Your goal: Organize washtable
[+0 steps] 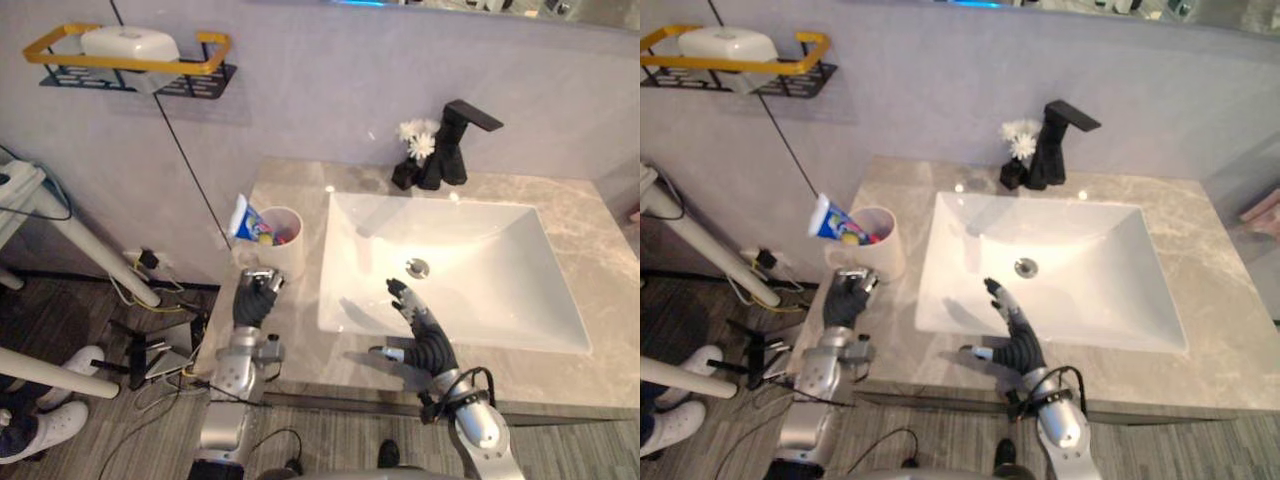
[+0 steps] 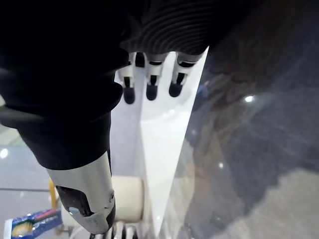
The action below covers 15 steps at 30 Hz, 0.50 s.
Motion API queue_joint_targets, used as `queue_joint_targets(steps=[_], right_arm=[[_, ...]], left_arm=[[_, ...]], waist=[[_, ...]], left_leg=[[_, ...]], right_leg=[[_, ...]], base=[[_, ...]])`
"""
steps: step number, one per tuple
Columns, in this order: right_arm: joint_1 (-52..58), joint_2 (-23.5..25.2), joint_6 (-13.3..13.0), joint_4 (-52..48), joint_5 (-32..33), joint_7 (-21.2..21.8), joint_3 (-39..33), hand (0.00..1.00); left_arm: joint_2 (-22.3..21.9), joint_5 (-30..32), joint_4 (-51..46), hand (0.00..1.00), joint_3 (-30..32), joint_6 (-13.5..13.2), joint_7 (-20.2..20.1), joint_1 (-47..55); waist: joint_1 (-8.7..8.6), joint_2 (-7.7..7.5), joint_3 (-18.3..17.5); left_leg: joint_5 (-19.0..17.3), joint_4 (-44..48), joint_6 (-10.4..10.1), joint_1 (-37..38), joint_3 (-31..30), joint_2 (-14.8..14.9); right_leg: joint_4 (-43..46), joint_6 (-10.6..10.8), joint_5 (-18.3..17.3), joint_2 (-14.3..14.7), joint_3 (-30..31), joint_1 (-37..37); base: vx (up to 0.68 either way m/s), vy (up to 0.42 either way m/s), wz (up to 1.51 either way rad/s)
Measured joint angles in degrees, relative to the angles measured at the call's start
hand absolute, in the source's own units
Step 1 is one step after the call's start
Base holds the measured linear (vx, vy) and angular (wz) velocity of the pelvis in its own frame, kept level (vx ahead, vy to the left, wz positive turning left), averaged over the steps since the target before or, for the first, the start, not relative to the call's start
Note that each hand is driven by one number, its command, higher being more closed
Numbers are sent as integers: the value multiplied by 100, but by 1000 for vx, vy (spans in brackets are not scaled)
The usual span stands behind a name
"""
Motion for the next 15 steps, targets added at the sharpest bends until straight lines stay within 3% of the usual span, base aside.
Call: queue_joint_targets(steps=[15], right_arm=[[4, -9, -11, -1, 1, 0, -3, 0]], left_arm=[[104, -2, 353, 100, 43, 26, 245, -624]], waist=[[-161, -14, -5]], left_leg=[[-1, -1, 0, -7, 142, -8]], right_leg=[[-79, 5, 96, 12, 150, -53]], base=[[-30, -15, -5]])
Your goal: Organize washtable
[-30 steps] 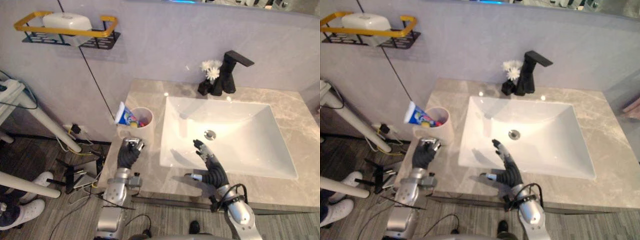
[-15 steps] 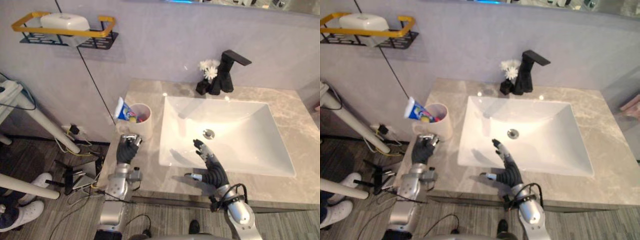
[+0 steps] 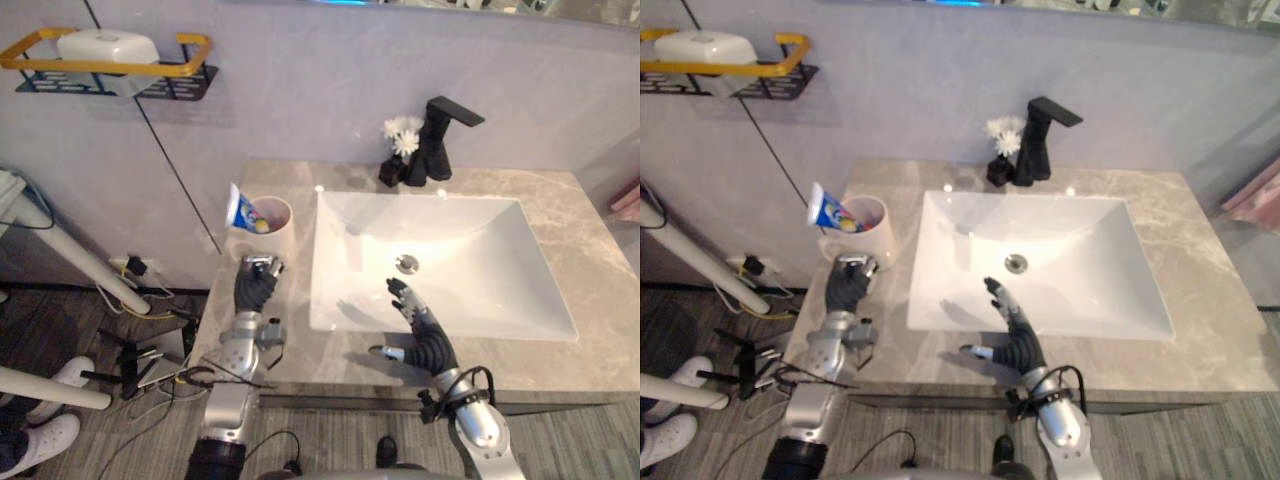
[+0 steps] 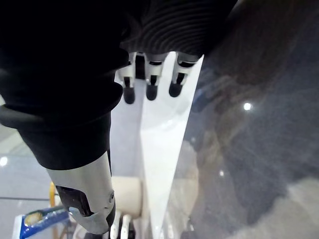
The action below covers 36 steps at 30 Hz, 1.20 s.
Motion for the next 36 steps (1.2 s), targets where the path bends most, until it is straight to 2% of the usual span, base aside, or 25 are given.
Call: queue_joint_targets(steps=[4, 9, 19, 36], right_arm=[[-15, -1, -8, -23, 1, -1, -15, 0], [-14, -27, -17, -47, 2, -1, -157, 0], [15, -206, -17, -211, 4, 18, -219, 0], [8, -209, -131, -252, 4, 31, -241, 0]], left_arm=[[26, 1, 79, 100, 46, 5, 19, -181], [34, 2, 182, 100, 154, 46, 120, -399], [147, 3, 523, 100, 453, 118, 251, -988], [211, 2, 730, 100, 662, 118, 359, -1227]], waist=[[-16, -1, -1], [-123, -4, -1], [-171, -6, 0], [-222, -43, 78]], left_leg=[[0, -1, 0, -36, 78, 0], [0, -3, 0, -61, 117, 4], [1, -3, 0, -188, 233, 8], [1, -14, -1, -264, 247, 5]], right_leg=[[-24, -5, 44, 7, 79, -66], [-24, -13, 56, 15, 115, -113], [-33, -37, 104, 53, 233, -297], [-105, -39, 130, 65, 235, -353]], base=[[-32, -18, -11], [-16, -11, -3], [-30, -24, -7], [-13, -12, 0]])
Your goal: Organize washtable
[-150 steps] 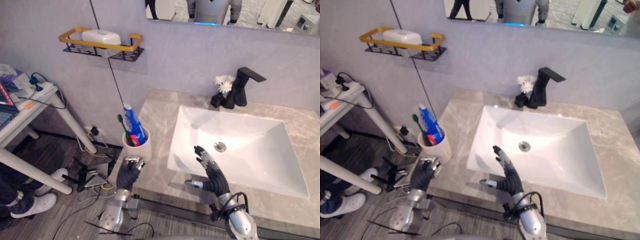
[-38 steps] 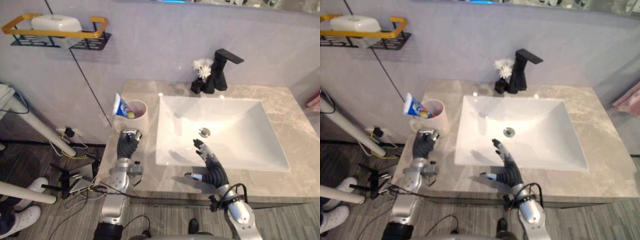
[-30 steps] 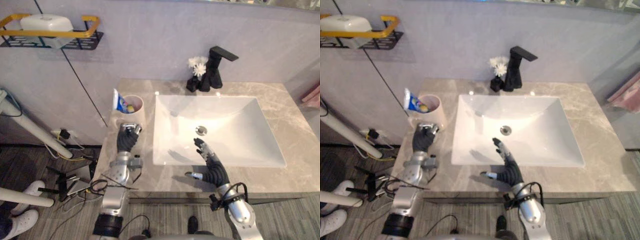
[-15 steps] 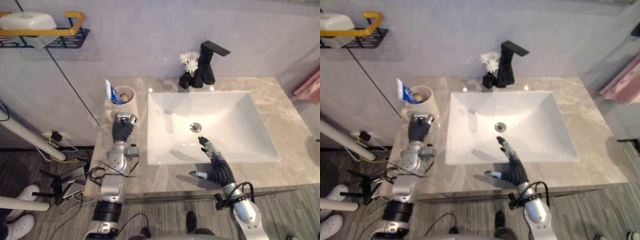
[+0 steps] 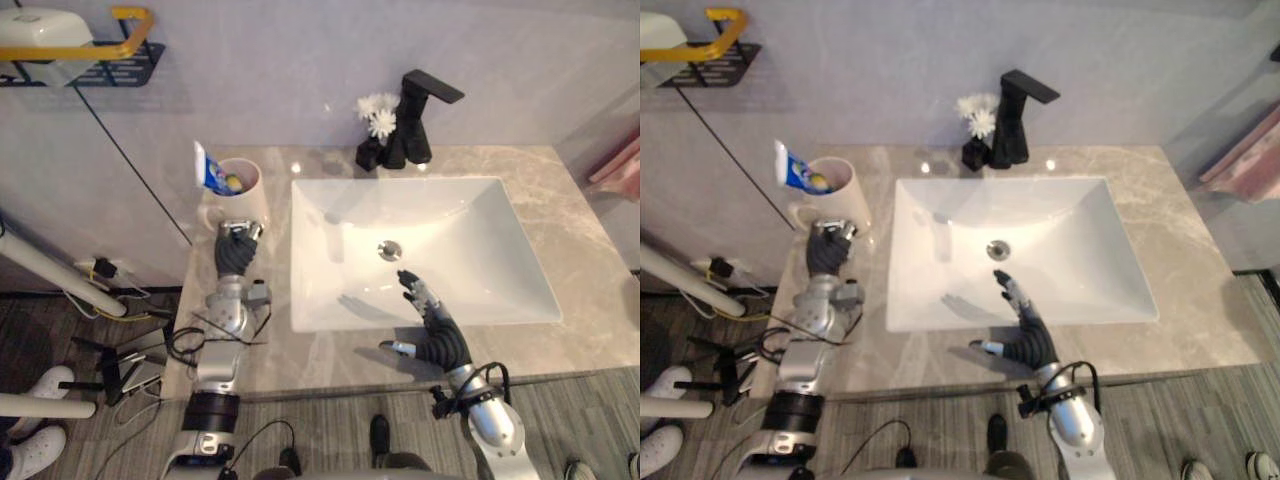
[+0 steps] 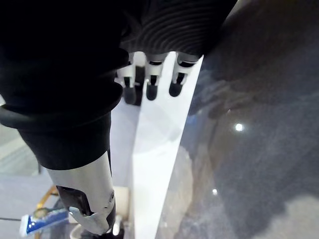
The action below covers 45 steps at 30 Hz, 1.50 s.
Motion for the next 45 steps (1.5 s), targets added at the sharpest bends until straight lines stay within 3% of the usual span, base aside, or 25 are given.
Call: queue_joint_targets(steps=[8, 13, 20, 26, 29, 35, 41, 42, 45], right_arm=[[58, -2, 0, 1, 2, 1, 1, 0], [145, -2, 22, 6, 2, 2, 34, 0], [160, -11, 10, 70, 6, 3, 42, 0], [171, -144, -95, 192, 16, 3, 28, 0], [173, -193, -96, 223, 25, 5, 3, 0], [335, -209, -16, 186, 22, 76, -301, 0], [880, -77, 26, -855, 139, 132, -1313, 0], [916, -26, 24, -947, 180, 133, -1508, 0], [1108, 136, 23, -1208, 355, 130, -1976, 0]], left_arm=[[-20, -1, -2, 100, -53, -2, 1, -6], [-208, -20, -339, 100, -396, -7, -56, 210], [-322, -239, -1713, 100, -1425, -112, -752, 1123], [-282, -391, -2746, 100, -1550, -366, -1066, 1707], [-181, -529, -3187, 100, -1482, -432, -1142, 1929], [-179, -712, -3841, 100, -589, -616, -1243, 2747], [-299, -771, -3854, 100, 575, -647, -1240, 3510], [-355, -785, -3845, 0, 750, -647, -1238, 3590], [-426, -801, -3735, 0, 1173, -652, -1224, 3820]], waist=[[-58, 19, 32], [-54, 42, 44], [-43, 137, 59], [6, 292, -34], [63, 348, -78], [136, 372, -108], [174, 325, -143], [166, 309, -155], [165, 270, -210]], left_leg=[[1, -10, 1, 114, -71, 1], [2, -9, 2, 217, -179, 1], [14, 20, 16, 286, -366, -9], [47, 29, 14, 304, -564, -22], [77, 26, 0, 307, -662, -20], [90, 22, -21, 373, -814, 0], [91, 23, -23, 444, -806, 7], [91, 24, -23, 465, -796, 9], [84, 9, -25, 499, -775, 14]], right_leg=[[-6, 0, -1, -9, -90, 154], [-6, 3, -6, -18, -173, 309], [4, 15, -51, -65, -366, 490], [24, 21, -103, -89, -552, 605], [65, 19, -149, -93, -646, 640], [132, 6, -242, -81, -800, 806], [136, 6, -242, -83, -790, 825], [142, 6, -242, -83, -782, 840], [166, 3, -287, -87, -779, 903]], base=[[-25, -19, 4], [-36, -24, 10], [-52, -28, 14], [-39, -26, 17], [-38, -34, 16], [-45, -27, 15], [-13, -6, -1], [6, -4, -3], [-57, -10, 0]])
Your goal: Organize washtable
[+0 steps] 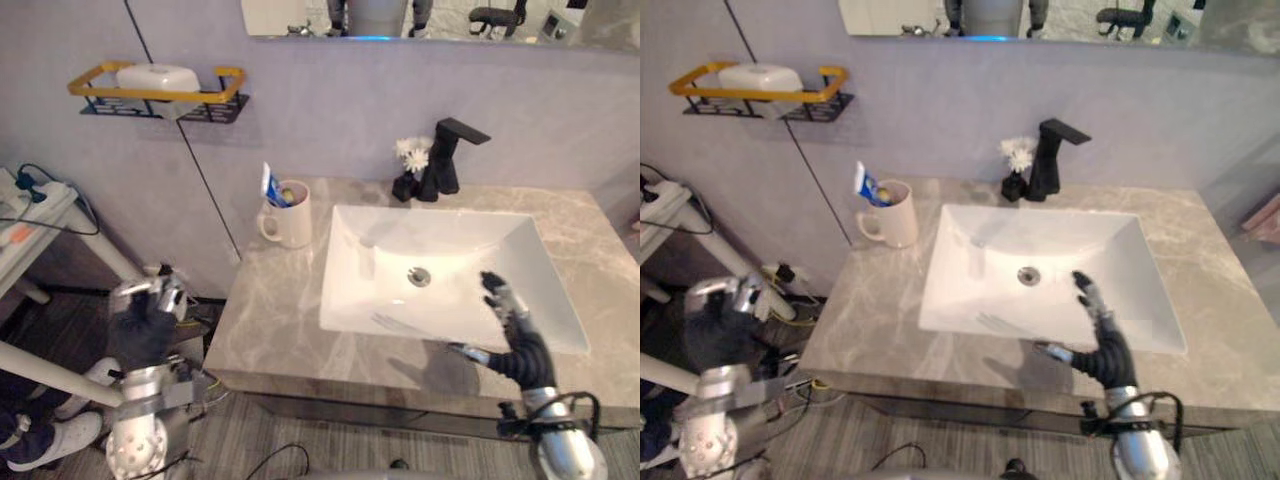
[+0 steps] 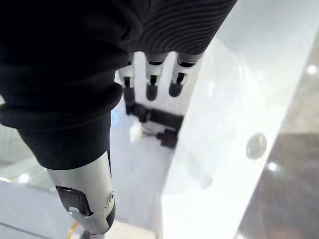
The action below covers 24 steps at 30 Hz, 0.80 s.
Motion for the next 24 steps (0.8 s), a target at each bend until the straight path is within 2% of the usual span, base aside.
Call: queue_joint_targets(steps=[6, 11, 14, 19, 24], right_arm=[[446, 318, -2, -832, 83, -5, -335, 0], [671, 413, 1, -953, 218, -2, -363, 0], [906, 485, 50, -942, 225, 5, -364, 0], [1104, 509, 232, -325, 331, -13, -595, 0], [1090, 550, 384, 407, 442, -151, -704, 0]], left_arm=[[-108, 11, 778, 0, 489, 26, 103, 370], [-121, 92, 1660, 0, 710, 152, 112, 378], [-274, 124, 2113, 0, 878, 261, 126, 385], [-410, 125, 2852, 0, 1169, 395, 224, 546], [-547, 121, 3391, 0, 1243, 464, 219, 545]], waist=[[29, 43, -204], [51, 36, -294], [58, 44, -311], [-49, 82, -423], [-34, 94, -433]], left_leg=[[-72, 36, -9, 48, 251, 71], [-219, 236, -64, 61, 523, 151], [-337, 390, -82, 50, 692, 203], [-404, 422, -125, 90, 907, 227], [-529, 561, -142, 92, 1052, 273]], right_leg=[[387, -1, -217, -3, 161, -200], [876, -24, -437, -6, 358, -452], [1166, -42, -579, 14, 510, -614], [1520, -58, -782, 16, 650, -808], [1679, -60, -892, 44, 766, -901]], base=[[-38, -5, -14], [-15, 0, -27], [1, -13, -24], [25, -4, -14], [8, 1, -11]])
